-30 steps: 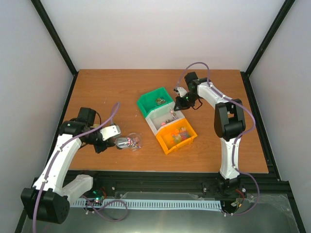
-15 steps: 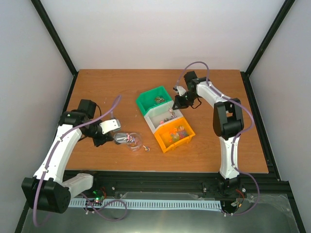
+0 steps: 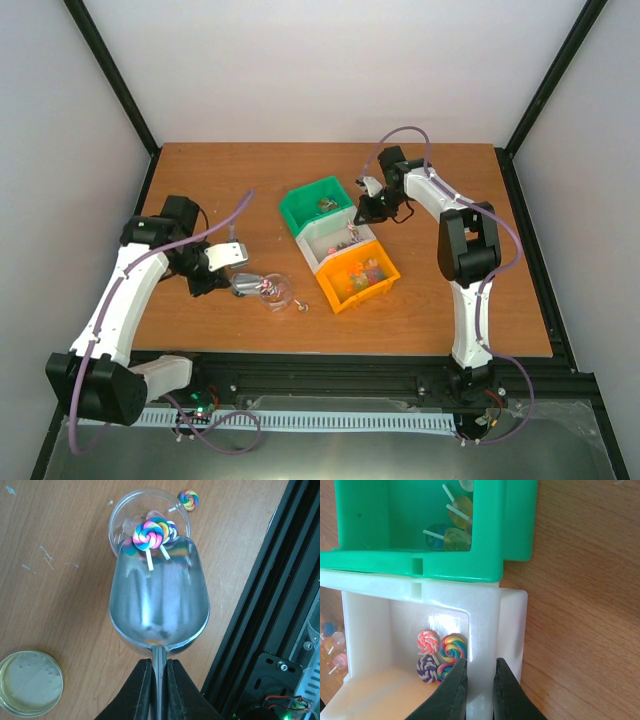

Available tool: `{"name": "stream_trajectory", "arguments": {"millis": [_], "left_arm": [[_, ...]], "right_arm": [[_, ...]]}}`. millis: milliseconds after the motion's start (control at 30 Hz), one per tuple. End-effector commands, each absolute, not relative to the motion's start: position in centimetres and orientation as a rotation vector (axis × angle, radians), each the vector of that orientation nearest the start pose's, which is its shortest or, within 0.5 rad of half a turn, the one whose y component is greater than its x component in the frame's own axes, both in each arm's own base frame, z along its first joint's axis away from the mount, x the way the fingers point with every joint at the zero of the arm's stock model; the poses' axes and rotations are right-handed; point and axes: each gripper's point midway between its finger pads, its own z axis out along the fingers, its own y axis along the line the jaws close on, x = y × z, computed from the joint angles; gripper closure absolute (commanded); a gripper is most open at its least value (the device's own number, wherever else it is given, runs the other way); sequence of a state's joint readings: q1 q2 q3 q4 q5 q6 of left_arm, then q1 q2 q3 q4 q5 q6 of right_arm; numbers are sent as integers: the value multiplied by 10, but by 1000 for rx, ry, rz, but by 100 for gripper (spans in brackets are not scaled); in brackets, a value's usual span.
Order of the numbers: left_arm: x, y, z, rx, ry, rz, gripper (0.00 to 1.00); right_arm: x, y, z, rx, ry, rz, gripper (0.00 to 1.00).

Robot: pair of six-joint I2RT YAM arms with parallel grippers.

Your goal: Pack the candies

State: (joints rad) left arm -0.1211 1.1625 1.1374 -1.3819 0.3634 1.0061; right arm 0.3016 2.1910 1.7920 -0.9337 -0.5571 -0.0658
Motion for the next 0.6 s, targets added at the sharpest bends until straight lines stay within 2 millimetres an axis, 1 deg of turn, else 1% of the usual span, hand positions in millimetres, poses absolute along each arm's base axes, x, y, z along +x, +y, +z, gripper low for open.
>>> {"name": "stream_trajectory", "arguments": {"millis": [0,233,400,500,567], "left_arm": [[188,-84,187,1608,2342,-354,99],[195,-82,186,1620,2380,-308,99],[197,-83,191,1625,2358,-295,99],[202,-91,204,1592,2312,-322,99],[212,-98,216,1540,2296,-346,99]], "right_arm": [[429,228,58,-603,2798,826,97],[428,227,58,-592,2796,825,97],[430,228,60,-581,2791,828,97],[433,230,62,-559,2779,840,97],[436,231,64,-540,2768,844,97]]}}
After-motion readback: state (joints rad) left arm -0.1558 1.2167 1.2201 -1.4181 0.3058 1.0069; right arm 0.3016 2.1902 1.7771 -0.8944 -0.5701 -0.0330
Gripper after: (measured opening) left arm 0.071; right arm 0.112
